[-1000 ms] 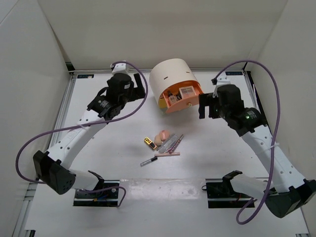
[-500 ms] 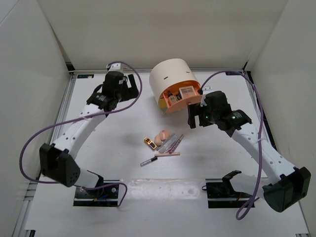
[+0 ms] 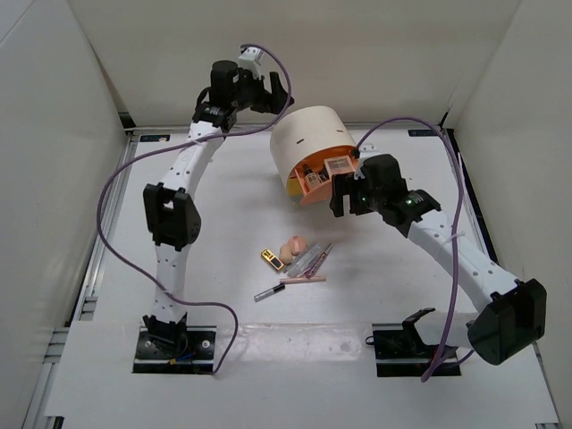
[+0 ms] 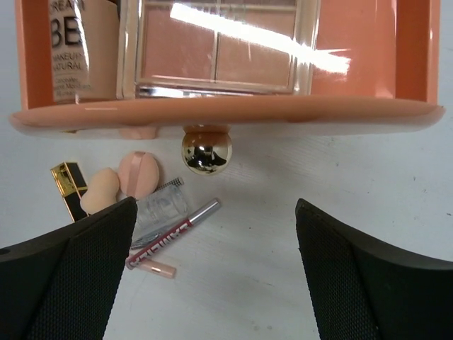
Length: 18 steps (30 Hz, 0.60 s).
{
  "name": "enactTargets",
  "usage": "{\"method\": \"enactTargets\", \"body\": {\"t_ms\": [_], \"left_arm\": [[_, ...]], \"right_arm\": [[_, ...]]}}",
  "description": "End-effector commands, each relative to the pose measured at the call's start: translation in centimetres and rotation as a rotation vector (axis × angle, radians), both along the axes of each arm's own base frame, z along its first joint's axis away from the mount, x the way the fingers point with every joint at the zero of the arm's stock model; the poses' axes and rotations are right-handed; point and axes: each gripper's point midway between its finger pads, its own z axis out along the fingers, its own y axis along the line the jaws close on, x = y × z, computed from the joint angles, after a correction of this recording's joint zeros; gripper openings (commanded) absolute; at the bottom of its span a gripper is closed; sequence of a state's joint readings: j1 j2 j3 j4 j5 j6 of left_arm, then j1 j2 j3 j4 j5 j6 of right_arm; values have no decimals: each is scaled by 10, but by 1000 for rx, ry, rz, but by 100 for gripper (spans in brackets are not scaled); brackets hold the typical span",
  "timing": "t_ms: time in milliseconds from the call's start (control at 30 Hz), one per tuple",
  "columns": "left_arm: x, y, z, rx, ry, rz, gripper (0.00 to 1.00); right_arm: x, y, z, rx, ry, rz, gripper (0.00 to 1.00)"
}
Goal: Organize the makeup
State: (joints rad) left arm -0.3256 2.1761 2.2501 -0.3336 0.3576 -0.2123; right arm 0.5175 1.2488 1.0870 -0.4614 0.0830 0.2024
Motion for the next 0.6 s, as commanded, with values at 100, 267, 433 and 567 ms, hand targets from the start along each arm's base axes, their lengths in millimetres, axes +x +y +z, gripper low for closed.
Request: {"method": "enactTargets", "body": {"t_ms": [100,267,433,567], "left_arm": [[-14,-5,3,-195,-66,-534,98],[-21,0,-7,-275,-111,-705,98],[-29,-3,-16,-312,-96,-785,98],[-38,-20,-30,-299,-78,-840,98]], "right_arm": [[20,6,36,26,-105,0,94],[24,7,33,-1,-84,3,93],[36,7,31,-11,-88,-18,92],[50,10,32,-16,-102,-23,90]]}}
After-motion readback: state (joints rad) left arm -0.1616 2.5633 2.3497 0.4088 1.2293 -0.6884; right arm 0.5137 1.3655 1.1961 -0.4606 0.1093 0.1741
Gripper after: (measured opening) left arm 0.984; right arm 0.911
